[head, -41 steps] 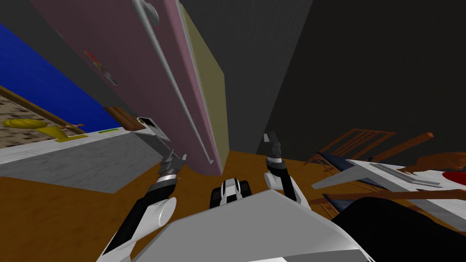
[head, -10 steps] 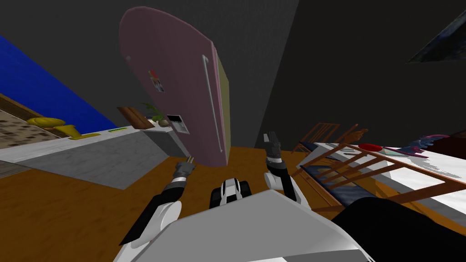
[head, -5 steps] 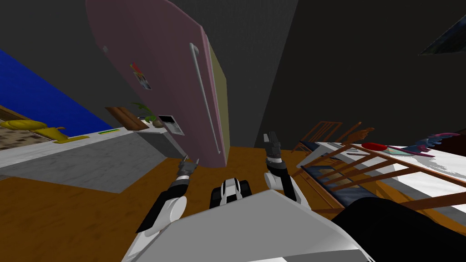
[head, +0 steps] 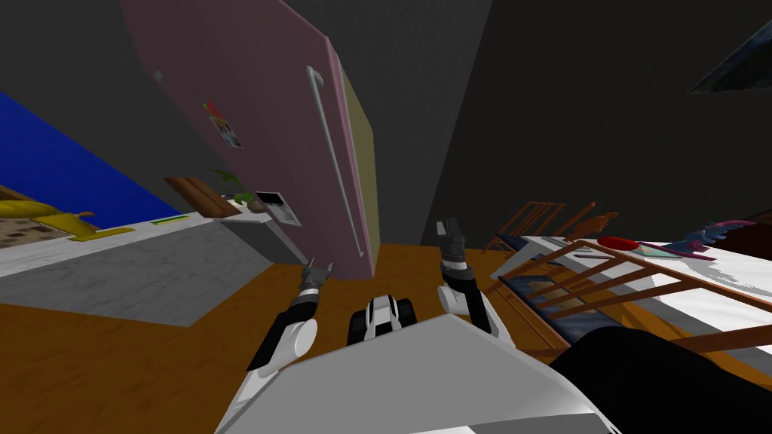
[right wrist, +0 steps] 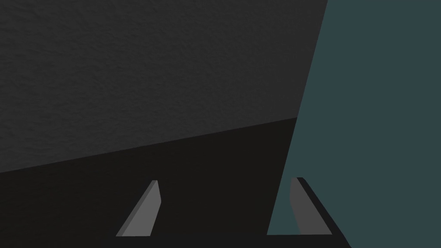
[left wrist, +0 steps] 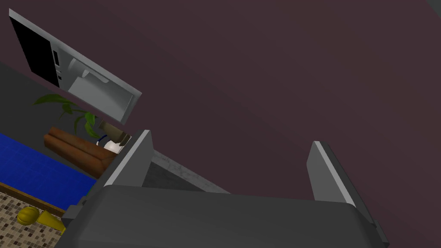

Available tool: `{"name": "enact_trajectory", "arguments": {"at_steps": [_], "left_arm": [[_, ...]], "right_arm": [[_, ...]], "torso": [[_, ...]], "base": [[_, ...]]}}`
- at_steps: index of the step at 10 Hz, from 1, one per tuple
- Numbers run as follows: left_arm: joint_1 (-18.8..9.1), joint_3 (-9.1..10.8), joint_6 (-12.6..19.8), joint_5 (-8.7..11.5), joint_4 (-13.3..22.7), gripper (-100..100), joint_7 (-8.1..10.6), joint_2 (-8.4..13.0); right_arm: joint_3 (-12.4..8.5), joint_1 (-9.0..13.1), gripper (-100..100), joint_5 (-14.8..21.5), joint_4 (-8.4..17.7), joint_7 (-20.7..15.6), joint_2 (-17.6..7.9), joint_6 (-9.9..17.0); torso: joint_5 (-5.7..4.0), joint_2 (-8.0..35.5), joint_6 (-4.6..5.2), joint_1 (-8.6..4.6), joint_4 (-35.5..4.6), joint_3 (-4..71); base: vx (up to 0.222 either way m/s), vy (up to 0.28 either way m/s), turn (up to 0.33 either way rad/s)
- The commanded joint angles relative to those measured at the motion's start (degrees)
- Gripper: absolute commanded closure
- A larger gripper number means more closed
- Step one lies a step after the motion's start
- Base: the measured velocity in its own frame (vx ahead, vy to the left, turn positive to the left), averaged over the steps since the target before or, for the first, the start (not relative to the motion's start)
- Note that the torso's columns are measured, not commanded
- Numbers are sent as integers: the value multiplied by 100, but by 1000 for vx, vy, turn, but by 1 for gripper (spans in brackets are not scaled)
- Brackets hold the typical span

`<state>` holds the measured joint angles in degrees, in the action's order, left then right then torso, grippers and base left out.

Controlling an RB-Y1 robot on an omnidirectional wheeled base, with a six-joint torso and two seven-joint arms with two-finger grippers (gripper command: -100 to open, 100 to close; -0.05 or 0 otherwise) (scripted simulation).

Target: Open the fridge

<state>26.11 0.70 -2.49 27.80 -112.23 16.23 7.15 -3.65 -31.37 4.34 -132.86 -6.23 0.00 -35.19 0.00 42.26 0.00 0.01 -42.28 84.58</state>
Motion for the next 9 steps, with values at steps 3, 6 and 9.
{"name": "enact_trajectory", "arguments": {"at_steps": [3,6,9], "left_arm": [[-248,-57,-275,-105,504,-100,-35,-31],[-393,-87,-427,-165,797,-100,-54,6],[-539,-117,-580,-225,1089,-100,-73,47]], "right_arm": [[0,0,0,0,0,0,0,0],[0,0,0,0,0,0,0,0],[0,0,0,0,0,0,0,0]], "torso": [[0,3,0,1,-1,-2],[0,3,0,0,-1,-2],[0,0,0,0,0,0]], "base": [[37,-30,-15],[30,-26,-14],[35,-26,-15]]}}
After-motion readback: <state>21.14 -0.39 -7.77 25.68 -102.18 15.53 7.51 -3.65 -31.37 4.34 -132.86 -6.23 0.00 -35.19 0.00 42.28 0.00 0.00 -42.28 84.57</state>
